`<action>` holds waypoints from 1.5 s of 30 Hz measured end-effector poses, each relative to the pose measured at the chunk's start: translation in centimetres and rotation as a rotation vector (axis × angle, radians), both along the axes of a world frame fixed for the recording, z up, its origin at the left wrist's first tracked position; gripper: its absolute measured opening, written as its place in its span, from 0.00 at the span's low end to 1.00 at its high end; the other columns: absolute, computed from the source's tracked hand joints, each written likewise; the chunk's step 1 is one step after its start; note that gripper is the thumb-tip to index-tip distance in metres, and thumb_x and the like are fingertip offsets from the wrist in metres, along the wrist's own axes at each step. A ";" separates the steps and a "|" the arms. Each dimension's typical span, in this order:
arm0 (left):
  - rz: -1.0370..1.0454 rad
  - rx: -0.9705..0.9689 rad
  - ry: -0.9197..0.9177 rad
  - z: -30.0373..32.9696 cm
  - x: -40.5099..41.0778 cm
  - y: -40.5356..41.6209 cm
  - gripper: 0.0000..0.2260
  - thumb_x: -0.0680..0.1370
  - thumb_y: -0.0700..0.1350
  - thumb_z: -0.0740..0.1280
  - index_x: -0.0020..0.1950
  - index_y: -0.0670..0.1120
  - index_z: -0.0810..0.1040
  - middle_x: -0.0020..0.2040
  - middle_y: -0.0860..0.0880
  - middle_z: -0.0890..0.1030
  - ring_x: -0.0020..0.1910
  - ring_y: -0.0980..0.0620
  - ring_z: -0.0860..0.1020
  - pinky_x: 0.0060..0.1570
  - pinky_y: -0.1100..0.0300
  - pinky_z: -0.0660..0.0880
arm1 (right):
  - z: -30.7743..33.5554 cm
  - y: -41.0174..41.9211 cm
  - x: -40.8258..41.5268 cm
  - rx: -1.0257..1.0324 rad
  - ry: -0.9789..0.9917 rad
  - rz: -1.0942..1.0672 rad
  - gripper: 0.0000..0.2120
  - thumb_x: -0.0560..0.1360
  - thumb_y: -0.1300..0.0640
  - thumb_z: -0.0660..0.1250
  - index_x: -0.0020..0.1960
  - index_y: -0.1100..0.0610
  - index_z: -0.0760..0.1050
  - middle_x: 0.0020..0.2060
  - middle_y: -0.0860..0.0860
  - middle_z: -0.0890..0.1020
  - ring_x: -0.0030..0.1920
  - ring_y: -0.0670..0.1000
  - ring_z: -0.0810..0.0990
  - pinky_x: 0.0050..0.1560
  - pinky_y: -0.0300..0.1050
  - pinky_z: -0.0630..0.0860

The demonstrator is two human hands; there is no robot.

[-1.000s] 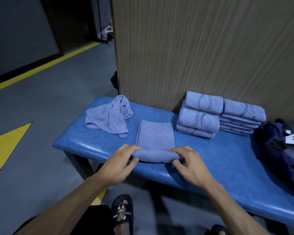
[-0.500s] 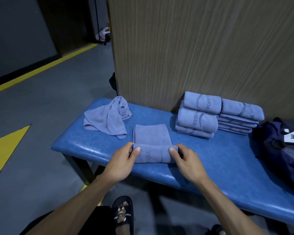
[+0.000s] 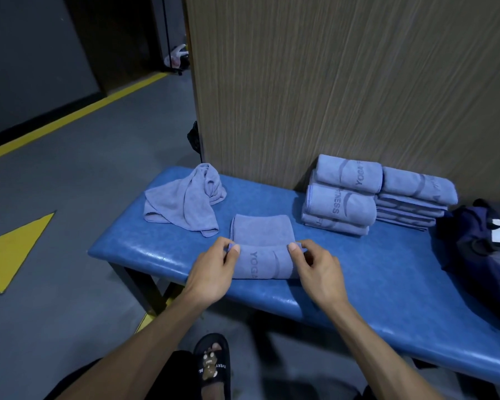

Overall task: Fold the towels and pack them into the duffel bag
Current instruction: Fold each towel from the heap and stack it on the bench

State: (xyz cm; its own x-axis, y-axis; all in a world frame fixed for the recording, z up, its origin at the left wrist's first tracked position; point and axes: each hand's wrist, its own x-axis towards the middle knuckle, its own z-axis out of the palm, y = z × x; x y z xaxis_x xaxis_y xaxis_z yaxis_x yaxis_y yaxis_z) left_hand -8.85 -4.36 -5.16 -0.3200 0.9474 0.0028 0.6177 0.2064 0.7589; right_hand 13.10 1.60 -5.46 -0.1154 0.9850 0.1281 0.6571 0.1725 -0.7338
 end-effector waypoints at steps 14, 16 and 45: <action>0.010 -0.102 0.278 0.9 1.1 -0.1 0.11 0.84 0.57 0.52 0.53 0.51 0.66 0.46 0.46 0.81 0.48 0.40 0.78 0.50 0.45 0.75 | -0.1 -0.3 -0.6 -0.077 -0.021 -0.001 0.15 0.82 0.46 0.61 0.40 0.53 0.68 0.34 0.50 0.78 0.43 0.59 0.78 0.44 0.54 0.73; 0.020 -0.100 0.383 1.3 1.4 0.0 0.10 0.84 0.56 0.53 0.56 0.51 0.68 0.49 0.47 0.80 0.52 0.42 0.78 0.51 0.46 0.75 | 0.0 -0.3 -1.0 -0.061 -0.091 -0.023 0.15 0.82 0.45 0.59 0.42 0.53 0.68 0.39 0.54 0.82 0.46 0.62 0.79 0.46 0.56 0.74; -0.609 0.201 0.434 -0.4 -3.1 -0.1 0.25 0.81 0.53 0.66 0.78 0.57 0.64 0.74 0.61 0.66 0.73 0.60 0.64 0.71 0.60 0.65 | 0.8 0.5 1.8 0.391 -0.579 0.538 0.29 0.67 0.50 0.64 0.68 0.52 0.74 0.60 0.46 0.81 0.61 0.51 0.76 0.63 0.48 0.70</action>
State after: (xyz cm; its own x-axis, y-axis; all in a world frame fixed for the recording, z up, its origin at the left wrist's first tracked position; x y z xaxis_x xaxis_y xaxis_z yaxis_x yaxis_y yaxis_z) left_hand -11.99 -4.49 -5.52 0.3266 0.9239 0.1993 0.8288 -0.3813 0.4095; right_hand 14.89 2.10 -4.62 -0.7023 0.6763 0.2224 0.6650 0.7347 -0.1342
